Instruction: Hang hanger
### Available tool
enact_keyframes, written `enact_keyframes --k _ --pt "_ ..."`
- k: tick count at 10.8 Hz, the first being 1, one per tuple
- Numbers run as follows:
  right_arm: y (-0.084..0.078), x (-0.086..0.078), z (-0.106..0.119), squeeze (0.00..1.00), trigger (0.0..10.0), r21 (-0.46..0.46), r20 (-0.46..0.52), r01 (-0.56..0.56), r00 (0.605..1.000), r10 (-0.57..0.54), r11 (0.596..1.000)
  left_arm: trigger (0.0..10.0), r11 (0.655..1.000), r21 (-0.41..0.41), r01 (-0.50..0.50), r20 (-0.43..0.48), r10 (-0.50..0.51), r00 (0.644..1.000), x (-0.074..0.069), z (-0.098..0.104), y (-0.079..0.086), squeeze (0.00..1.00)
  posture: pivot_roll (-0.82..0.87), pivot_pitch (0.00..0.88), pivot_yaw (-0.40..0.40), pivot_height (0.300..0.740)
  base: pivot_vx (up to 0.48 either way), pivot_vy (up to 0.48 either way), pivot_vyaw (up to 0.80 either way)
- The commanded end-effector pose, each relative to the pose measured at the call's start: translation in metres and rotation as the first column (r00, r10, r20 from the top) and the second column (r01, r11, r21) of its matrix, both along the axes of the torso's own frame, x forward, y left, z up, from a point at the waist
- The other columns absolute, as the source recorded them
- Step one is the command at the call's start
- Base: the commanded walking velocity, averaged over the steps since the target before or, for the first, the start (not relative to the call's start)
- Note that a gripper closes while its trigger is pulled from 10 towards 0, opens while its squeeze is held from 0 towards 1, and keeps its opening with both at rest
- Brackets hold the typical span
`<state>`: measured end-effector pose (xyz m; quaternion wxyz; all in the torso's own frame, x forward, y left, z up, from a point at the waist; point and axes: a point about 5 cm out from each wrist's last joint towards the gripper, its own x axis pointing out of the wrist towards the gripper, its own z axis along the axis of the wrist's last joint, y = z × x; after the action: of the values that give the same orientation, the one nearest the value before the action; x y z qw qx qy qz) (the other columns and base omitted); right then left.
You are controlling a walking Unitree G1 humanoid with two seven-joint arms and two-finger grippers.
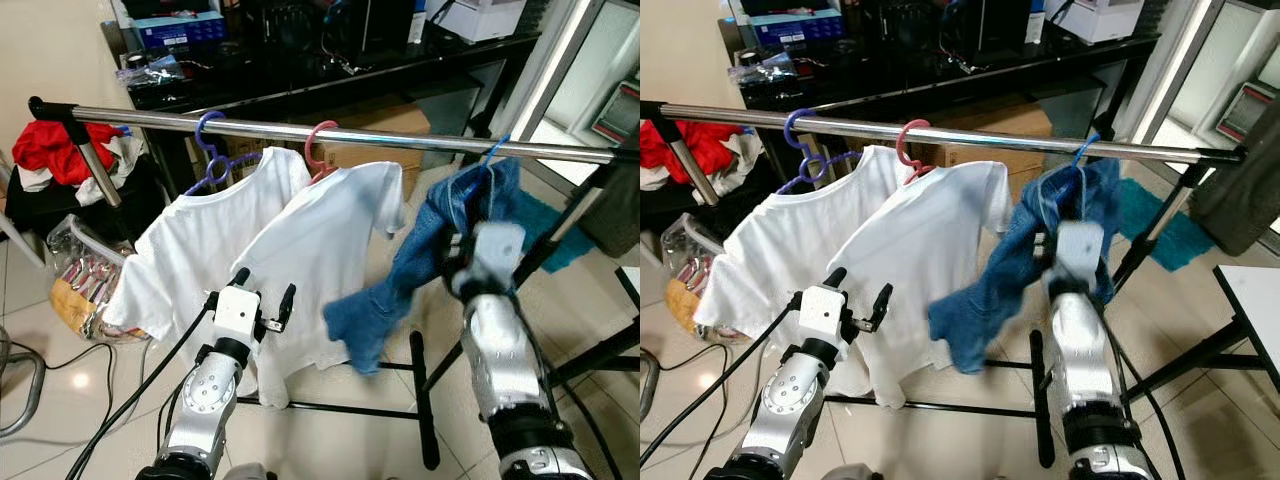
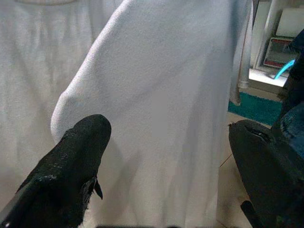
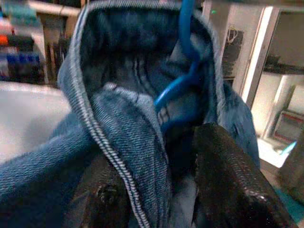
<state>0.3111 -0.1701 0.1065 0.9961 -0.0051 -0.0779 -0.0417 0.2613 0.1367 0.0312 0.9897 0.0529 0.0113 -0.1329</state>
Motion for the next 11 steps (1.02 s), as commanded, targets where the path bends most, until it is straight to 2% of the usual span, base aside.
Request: enact_keyframes --k 1,3,4,5,9,11 --pt "0.005 0.009 0.029 0.00 10.0 0.038 0.086 -0.009 0.996 0.006 0.999 10.0 1.000 0.013 0.024 -0.009 -0.024 1.000 -0.001 -0.002 -0.002 0.00 0.09 0.000 0.002 0.740 0.000 0.000 0.00" --pt "0.017 0.012 0.036 0.00 10.0 0.078 0.085 -0.070 0.994 0.063 0.994 10.0 0.999 0.018 0.027 -0.012 -0.027 1.000 -0.001 -0.002 -0.002 0.00 0.10 0.000 -0.002 0.740 0.000 0.000 0.00" --pt "0.030 0.008 0.035 0.00 10.0 0.103 0.082 -0.155 0.986 0.147 0.982 10.0 1.000 0.018 0.023 -0.009 -0.023 1.000 0.000 -0.002 -0.002 0.00 0.11 0.000 -0.004 0.740 0.000 0.000 0.00" --pt "0.031 0.007 0.028 0.00 10.0 0.104 0.043 -0.168 0.985 0.164 0.980 10.0 1.000 0.018 0.021 -0.010 -0.021 1.000 -0.001 -0.002 -0.001 0.00 0.11 0.000 -0.006 0.740 0.000 0.000 0.00" --pt "0.016 0.003 0.000 0.00 10.0 0.087 -0.103 -0.134 0.984 0.142 0.987 10.0 0.999 0.023 0.025 -0.021 -0.025 0.999 -0.004 -0.005 0.000 0.00 0.10 0.000 -0.001 0.740 0.000 0.000 0.00" --pt "-0.004 0.004 -0.012 0.00 10.0 0.012 -0.191 -0.006 0.982 0.009 1.000 10.0 0.999 0.026 0.032 -0.019 -0.032 0.999 -0.002 -0.004 -0.001 0.00 0.10 0.000 0.005 0.740 0.000 0.000 0.00"
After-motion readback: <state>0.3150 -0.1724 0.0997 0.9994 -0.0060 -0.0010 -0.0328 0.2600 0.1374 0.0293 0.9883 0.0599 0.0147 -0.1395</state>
